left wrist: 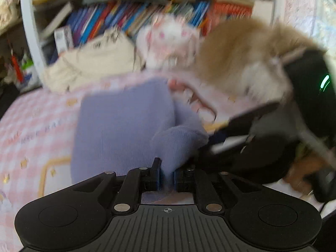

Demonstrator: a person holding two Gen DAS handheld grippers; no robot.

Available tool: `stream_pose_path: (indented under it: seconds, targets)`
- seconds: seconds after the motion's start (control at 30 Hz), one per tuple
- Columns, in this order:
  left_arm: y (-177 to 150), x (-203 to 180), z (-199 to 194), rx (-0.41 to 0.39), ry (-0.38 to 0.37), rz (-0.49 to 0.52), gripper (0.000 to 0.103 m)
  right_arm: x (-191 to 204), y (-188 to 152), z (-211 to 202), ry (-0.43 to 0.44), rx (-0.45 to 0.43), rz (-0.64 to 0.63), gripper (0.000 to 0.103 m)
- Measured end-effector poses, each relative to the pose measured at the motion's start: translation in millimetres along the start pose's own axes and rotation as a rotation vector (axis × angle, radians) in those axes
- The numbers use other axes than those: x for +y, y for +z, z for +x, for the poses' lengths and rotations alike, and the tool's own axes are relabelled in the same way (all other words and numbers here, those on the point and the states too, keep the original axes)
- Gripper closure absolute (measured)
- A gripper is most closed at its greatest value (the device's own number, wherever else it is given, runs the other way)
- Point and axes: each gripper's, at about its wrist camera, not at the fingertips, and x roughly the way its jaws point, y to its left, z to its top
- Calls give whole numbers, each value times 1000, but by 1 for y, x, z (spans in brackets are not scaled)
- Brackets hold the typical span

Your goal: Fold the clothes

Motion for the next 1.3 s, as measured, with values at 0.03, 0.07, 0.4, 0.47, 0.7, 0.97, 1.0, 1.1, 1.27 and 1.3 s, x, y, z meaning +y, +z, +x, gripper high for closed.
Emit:
stream_pose_path:
  seconds: [0.03,0.07,0.4,0.47,0.7,0.97,1.0,1.1,1.27,1.3]
  targets:
    - [-1,3,2,8,-1,-19,89,-4,1,-2,21,1,12,65]
    - [-1,5,0,5,-5,-39,89,-9,1,-4,41,1,26,65]
    - [13,1,-33,-249,42,-102,90,-26,-1,-23,120,12,149,65]
    - [6,-17,-17,-172,45,20,89,-28,-1,-23,113,16,165,68]
    - [-17,-62,8,-42,-17,332,14,-57,1,-39,142,12,354,68]
    - [-5,-31,-39,-228,-35,162,13,-85,23,-42,265,-48,638,48]
    - [-3,-25,-48,-257,-19,133,13,-84,25,-35,264,-30,656,48]
    - [0,-5,-74,-341,15,42,9,-79,28,-15,294,2,703,48]
    - [3,33,-68,-330,92,-100,10,-71,32,6,249,8,737,48]
    - [4,39,-64,-313,109,-120,11,-70,34,9,236,5,736,48]
